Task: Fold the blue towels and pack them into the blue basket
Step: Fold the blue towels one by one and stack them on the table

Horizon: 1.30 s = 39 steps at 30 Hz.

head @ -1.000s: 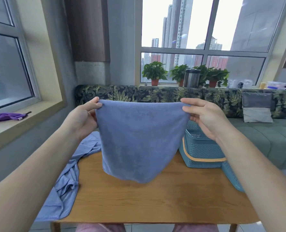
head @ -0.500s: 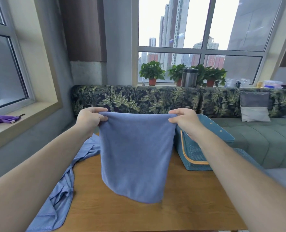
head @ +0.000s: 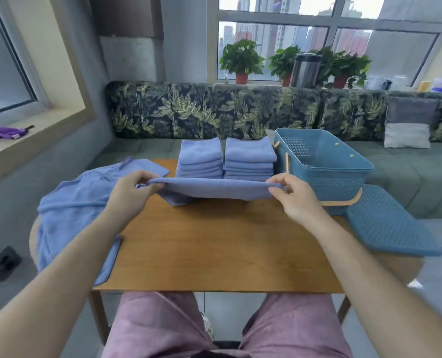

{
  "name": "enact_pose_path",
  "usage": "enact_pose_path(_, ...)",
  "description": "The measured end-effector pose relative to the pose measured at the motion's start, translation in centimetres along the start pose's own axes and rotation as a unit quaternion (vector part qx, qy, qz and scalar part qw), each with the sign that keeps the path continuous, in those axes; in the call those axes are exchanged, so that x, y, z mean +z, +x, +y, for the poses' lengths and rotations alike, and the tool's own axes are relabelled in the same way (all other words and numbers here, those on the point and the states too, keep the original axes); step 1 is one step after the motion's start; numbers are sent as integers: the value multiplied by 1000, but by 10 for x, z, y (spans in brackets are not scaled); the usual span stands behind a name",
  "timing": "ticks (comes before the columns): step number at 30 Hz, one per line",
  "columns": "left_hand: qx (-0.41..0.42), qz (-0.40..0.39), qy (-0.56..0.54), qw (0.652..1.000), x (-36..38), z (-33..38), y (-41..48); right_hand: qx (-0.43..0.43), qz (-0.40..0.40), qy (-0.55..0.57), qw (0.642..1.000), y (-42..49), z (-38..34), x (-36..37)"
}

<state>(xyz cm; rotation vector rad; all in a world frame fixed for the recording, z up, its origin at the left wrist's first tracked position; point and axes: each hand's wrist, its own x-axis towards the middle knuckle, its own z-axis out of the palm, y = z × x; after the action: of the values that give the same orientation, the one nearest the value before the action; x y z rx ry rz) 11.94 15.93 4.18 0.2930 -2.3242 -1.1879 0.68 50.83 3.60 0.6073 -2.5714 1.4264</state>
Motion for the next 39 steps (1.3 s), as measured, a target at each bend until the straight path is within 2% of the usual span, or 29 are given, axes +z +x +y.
enact_pose_path(4, -77, -61, -20, 995, 31, -68, -48, 74, -36, 20, 996, -51, 67, 38)
enact_pose_path(11, -166, -19, -71, 983, 57, -110, -82, 109, -42, 34, 993, -70, 109, 68)
enact_pose_path(20, -140, -24, -64, 988, 61, -105, -91, 86, -17, 30, 996, -81, 110, 70)
enact_pose_path(25, -146, -32, -118, 982, 58, -101, -95, 111, 5, 141, 984, -86, 106, 67)
enact_pose_path(27, -128, -35, -90, 987, 61, -102, -95, 70, -4, 97, 993, -86, 110, 69)
enact_pose_path(30, -50, -60, 19, 997, 67, -112, -92, -24, -24, -41, 999, -85, 118, 74)
enact_pose_path(32, 6, -106, 114, 988, 70, -123, -90, -47, -70, -142, 986, -86, 121, 78)
enact_pose_path(34, 12, -135, 189, 973, 72, -125, -91, -43, -115, -221, 968, -87, 120, 80)
enact_pose_path(36, 20, -138, 222, 965, 75, -119, -94, -45, -126, -246, 960, -90, 120, 80)
enact_pose_path(39, 65, -115, 217, 967, 72, -110, -95, -70, -77, -222, 969, -95, 115, 70)
